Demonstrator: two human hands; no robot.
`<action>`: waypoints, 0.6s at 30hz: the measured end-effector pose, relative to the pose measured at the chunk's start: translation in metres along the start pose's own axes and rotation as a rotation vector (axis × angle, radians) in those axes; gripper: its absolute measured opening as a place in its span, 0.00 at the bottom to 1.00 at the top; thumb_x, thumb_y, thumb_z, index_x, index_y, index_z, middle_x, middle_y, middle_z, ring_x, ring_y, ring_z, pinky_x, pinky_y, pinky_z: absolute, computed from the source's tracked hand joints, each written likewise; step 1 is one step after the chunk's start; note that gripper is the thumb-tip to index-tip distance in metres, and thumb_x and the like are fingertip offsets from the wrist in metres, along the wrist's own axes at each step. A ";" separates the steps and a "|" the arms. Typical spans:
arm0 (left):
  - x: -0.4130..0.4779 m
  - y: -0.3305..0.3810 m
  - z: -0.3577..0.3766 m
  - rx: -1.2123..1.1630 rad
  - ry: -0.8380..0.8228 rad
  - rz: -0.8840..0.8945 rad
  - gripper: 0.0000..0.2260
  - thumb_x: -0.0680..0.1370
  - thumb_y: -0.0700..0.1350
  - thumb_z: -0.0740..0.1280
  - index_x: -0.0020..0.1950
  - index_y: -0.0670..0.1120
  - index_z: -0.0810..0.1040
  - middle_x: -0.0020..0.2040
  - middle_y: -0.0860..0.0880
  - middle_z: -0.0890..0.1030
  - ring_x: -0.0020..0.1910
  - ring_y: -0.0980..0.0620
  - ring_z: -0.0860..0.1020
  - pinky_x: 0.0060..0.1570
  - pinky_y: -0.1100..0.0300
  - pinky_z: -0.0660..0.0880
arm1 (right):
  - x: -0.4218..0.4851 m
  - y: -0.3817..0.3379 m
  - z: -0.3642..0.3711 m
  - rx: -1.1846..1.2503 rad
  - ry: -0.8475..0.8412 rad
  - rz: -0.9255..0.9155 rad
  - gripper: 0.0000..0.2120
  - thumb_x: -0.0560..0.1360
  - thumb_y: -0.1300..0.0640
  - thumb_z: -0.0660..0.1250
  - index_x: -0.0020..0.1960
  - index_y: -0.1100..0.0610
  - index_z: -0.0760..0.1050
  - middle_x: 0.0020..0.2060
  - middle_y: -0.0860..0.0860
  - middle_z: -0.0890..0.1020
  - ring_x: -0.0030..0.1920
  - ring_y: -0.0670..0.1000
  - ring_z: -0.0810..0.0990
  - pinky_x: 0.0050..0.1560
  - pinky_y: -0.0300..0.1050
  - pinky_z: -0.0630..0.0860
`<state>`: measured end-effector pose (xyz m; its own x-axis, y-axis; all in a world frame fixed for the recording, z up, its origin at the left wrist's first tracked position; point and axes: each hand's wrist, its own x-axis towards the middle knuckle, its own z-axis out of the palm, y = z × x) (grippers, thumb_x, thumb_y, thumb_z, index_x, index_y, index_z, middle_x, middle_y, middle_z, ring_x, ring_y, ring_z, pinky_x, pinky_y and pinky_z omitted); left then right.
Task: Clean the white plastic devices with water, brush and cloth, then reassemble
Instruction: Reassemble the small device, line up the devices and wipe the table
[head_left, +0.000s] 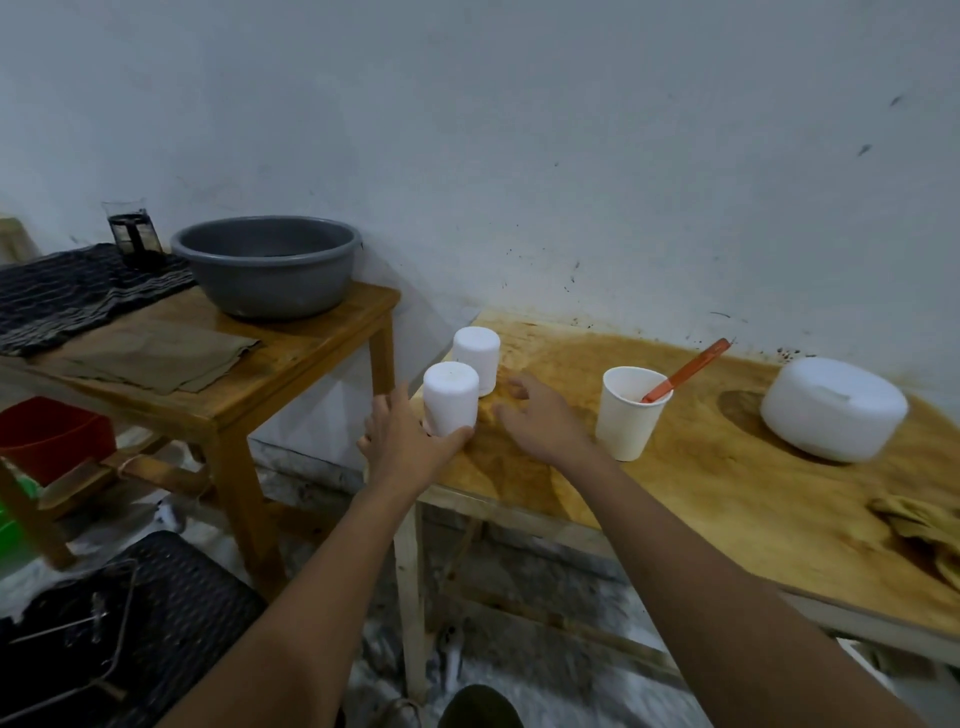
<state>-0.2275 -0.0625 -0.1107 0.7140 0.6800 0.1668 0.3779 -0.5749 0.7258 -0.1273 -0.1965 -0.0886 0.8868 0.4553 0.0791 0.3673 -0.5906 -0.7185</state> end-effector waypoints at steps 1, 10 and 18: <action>-0.008 0.004 -0.003 0.021 0.078 0.025 0.40 0.70 0.60 0.75 0.76 0.49 0.61 0.73 0.44 0.64 0.72 0.43 0.62 0.70 0.43 0.59 | -0.010 0.001 -0.004 -0.015 0.018 -0.014 0.24 0.79 0.48 0.64 0.73 0.48 0.66 0.69 0.49 0.73 0.63 0.51 0.75 0.60 0.50 0.76; -0.081 0.087 0.015 -0.351 -0.029 0.562 0.03 0.77 0.49 0.71 0.49 0.52 0.79 0.40 0.55 0.80 0.39 0.56 0.77 0.37 0.67 0.76 | -0.118 0.041 -0.086 -0.005 0.388 -0.212 0.05 0.78 0.51 0.66 0.50 0.48 0.80 0.42 0.42 0.82 0.39 0.42 0.79 0.38 0.40 0.77; -0.106 0.214 0.108 -0.464 -0.656 0.365 0.13 0.79 0.54 0.67 0.62 0.52 0.77 0.55 0.47 0.81 0.48 0.53 0.81 0.41 0.64 0.77 | -0.127 0.141 -0.194 0.234 0.764 0.121 0.06 0.80 0.49 0.62 0.54 0.48 0.76 0.45 0.44 0.81 0.45 0.47 0.79 0.39 0.43 0.74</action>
<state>-0.1589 -0.3072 -0.0453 0.9918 0.0095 0.1277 -0.1155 -0.3649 0.9239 -0.1337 -0.4668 -0.0659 0.8943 -0.2342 0.3812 0.2633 -0.4135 -0.8716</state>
